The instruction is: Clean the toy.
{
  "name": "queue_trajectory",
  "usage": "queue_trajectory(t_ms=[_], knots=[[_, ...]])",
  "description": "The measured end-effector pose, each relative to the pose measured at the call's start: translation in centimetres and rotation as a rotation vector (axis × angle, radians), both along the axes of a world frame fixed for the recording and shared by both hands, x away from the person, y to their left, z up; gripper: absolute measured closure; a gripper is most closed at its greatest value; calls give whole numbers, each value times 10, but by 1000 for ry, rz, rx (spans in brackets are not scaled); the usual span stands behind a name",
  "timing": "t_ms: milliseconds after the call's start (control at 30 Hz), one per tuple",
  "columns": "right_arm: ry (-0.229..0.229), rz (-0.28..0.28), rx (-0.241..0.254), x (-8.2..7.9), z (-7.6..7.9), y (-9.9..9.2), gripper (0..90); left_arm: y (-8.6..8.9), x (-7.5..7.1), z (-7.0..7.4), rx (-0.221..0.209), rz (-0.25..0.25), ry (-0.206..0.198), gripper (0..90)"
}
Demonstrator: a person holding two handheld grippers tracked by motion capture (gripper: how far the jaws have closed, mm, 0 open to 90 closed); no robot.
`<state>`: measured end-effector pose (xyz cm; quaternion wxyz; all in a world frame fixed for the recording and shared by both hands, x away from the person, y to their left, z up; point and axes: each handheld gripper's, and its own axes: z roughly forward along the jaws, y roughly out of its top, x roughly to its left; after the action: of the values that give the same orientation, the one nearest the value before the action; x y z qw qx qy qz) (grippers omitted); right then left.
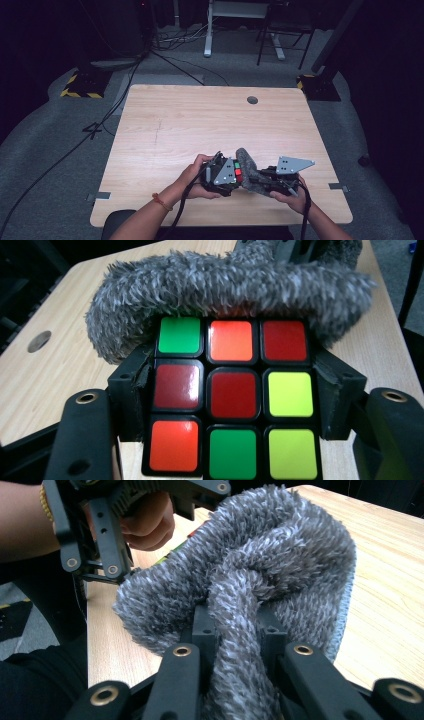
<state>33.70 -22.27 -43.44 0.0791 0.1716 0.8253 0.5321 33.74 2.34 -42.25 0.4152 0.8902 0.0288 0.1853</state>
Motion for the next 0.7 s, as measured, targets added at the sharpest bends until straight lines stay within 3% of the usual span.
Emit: queue_trajectory(t_ms=[200, 400, 533, 700], knots=[[-39, 3, -17, -3, 7, 8, 770, -3, 3, -2, 12, 18, 17, 323], [-77, 34, -25, -8, 12, 15, 768, -11, 3, -8, 79, 8, 22, 329], [-116, -2, -53, -9, 14, 11, 770, -5, 3, -2, 44, 16, 17, 331], [-68, -77, -55, 4, 5, -9, 770, 6, 3, 11, -44, 22, 2, 331]])
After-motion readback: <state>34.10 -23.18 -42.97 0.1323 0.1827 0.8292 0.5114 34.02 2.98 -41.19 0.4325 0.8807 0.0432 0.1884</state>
